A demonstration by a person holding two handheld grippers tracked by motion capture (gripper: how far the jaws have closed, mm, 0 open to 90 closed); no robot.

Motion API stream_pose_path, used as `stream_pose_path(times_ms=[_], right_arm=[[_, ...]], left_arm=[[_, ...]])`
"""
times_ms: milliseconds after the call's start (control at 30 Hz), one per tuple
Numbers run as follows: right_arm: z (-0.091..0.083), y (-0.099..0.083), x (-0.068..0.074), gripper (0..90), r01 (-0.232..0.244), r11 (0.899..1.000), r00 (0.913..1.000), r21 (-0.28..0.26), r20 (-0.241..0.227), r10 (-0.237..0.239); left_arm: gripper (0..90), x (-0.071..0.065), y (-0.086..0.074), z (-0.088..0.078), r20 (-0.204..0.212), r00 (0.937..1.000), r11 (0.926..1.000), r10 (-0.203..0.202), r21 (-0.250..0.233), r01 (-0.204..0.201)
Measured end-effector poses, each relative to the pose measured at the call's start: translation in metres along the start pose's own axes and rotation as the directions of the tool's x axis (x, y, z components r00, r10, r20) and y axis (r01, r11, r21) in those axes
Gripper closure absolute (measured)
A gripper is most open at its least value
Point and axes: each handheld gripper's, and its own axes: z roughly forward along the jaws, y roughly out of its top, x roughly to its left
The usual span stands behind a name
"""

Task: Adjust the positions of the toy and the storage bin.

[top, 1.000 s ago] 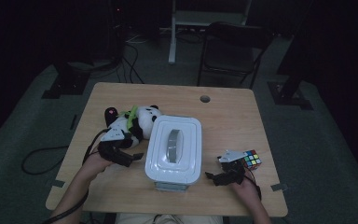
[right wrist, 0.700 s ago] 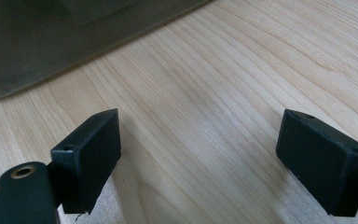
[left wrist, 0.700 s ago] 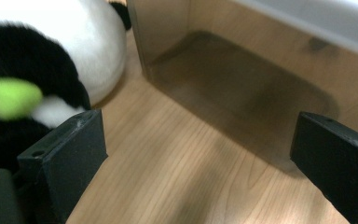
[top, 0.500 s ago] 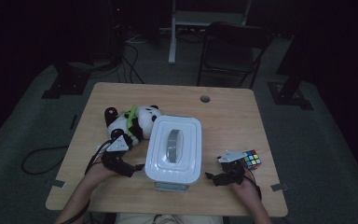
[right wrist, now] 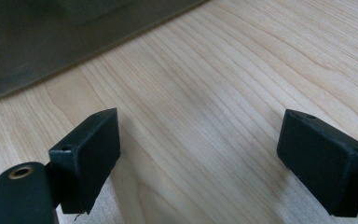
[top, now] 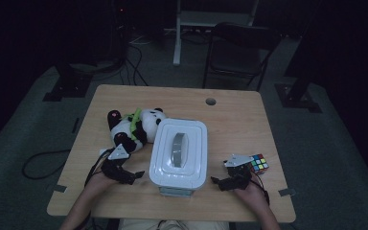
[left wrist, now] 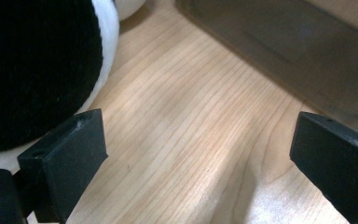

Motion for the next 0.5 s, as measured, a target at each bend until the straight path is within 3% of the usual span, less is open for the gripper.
stream_pose_path(times_ms=[300,500], right_arm=[[-0.003,0.0,0.002,12.5,-0.011,1.0,0.9998,0.029,0.014,0.011],[-0.011,0.004,0.003,12.7,-0.07,0.997,0.9975,0.029,0.008,0.07]], left_arm=[[4.3,0.003,-0.006,0.007,-0.025,0.9992,0.9987,-0.03,0.041,0.031],[4.3,0.004,-0.007,0.009,-0.038,0.9985,0.9978,-0.038,0.052,0.04]])
